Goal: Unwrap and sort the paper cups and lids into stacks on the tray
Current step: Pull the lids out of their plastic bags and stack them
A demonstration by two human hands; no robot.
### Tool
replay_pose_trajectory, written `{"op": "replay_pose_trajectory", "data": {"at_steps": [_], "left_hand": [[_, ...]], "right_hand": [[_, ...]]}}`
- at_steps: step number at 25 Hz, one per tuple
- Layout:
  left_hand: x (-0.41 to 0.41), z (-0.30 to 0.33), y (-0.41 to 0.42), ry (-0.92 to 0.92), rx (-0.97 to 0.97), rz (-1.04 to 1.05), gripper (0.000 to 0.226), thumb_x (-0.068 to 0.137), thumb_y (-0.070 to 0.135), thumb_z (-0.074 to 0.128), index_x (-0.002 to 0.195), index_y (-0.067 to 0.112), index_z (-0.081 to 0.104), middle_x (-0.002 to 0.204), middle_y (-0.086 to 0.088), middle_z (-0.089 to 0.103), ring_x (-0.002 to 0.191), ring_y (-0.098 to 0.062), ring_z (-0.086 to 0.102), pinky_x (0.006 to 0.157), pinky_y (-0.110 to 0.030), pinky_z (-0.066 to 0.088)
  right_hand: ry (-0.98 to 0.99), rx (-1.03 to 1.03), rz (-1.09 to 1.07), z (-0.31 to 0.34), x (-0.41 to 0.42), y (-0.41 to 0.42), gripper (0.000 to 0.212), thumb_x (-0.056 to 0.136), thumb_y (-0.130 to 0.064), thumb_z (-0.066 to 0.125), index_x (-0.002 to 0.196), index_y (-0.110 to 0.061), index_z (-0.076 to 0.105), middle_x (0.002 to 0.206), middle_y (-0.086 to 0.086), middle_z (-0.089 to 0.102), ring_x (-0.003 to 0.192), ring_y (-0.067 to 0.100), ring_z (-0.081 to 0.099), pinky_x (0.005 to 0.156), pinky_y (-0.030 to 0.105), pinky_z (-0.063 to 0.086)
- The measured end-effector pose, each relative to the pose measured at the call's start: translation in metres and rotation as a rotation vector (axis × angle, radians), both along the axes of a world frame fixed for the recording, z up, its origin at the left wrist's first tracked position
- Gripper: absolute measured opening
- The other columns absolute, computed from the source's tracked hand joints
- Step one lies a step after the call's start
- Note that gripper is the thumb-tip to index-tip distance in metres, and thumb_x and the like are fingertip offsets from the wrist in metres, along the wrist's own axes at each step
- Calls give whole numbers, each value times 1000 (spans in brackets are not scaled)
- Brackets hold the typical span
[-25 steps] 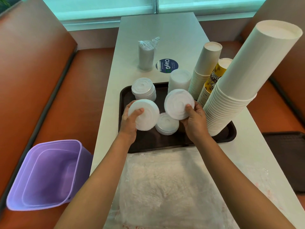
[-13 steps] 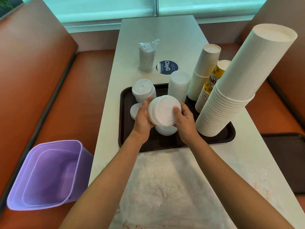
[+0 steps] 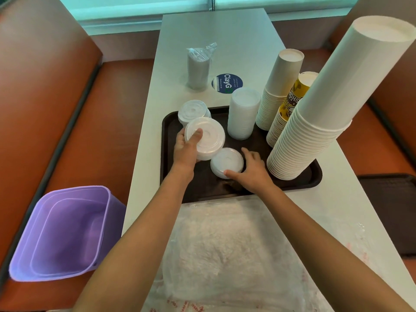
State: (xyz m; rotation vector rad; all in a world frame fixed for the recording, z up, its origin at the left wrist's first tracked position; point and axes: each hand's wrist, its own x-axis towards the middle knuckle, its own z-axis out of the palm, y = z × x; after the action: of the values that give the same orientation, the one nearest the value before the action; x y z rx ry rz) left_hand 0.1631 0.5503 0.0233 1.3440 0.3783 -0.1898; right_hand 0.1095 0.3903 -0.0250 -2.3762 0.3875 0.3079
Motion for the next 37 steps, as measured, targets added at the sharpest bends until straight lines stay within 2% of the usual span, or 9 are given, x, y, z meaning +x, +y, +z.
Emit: {"op": "replay_pose_trajectory", "data": {"at_steps": [4,9,12,16,20,26,33,35,37], "left_hand": [[4,-8,-16,66,54,-47,42,91,25,60,129,18,45,123,-6,58,112,-24,56,97,-47,47],[-8,-30,-28,222,165,-100,64,84,35,67,137,12,39,128,-9,55,112,-25,56,97,-44,48],[-12,-36,-30,211,183,-78,60,85,34,66,136,12,43,127,-6,56,109,-21,55,90,-33,48],[-9,-39,-30,246,258,-142,57,83,41,66,130,13,51,127,-6,57,111,-21,55,97,-37,46],[-9,-36,-29,286,306,-242,51,88,43,59,128,11,53,126,-5,57,108,-19,52,90,-31,41],[-7,-37,-27,195,495,-375,58,86,52,51,137,24,45,136,-7,48,122,-25,47,106,-43,38],[-6,-31,-33,193,664,-392,63,91,52,47,137,9,45,139,-13,43,125,-29,45,104,-37,37],[-10,-30,-36,179,660,-407,64,92,52,46,138,8,43,140,-14,39,127,-29,42,104,-36,34],[-13,-27,-38,131,588,-417,73,86,63,47,139,12,43,140,-12,42,126,-28,44,106,-36,35]], "right_hand": [[24,-157,-5,-6,7,13,92,76,-62,63,148,-21,22,148,10,28,133,33,30,107,46,28],[5,-64,20,-5,7,5,90,72,-44,76,146,-27,28,144,9,33,129,33,32,105,45,30],[-7,-56,70,-4,5,0,92,72,-44,77,147,-30,26,144,8,34,129,32,32,105,43,29],[42,-65,161,-8,5,-5,99,71,-39,79,149,-26,20,152,2,26,134,29,27,108,41,24],[-38,59,91,-7,0,-10,94,72,-26,80,148,-29,24,143,8,41,130,28,32,105,36,25],[-43,-20,100,-16,0,-6,106,72,-36,79,152,-30,9,133,19,46,125,30,37,102,36,27],[-140,34,62,-27,0,-8,100,64,-33,85,146,-19,29,140,6,43,130,27,37,106,42,27],[-144,19,73,-27,-1,-8,104,64,-34,84,148,-20,24,141,7,42,131,27,36,106,43,28],[-179,57,66,-25,-4,-7,121,60,-34,87,151,-25,8,148,6,33,136,25,32,110,45,27]]}}
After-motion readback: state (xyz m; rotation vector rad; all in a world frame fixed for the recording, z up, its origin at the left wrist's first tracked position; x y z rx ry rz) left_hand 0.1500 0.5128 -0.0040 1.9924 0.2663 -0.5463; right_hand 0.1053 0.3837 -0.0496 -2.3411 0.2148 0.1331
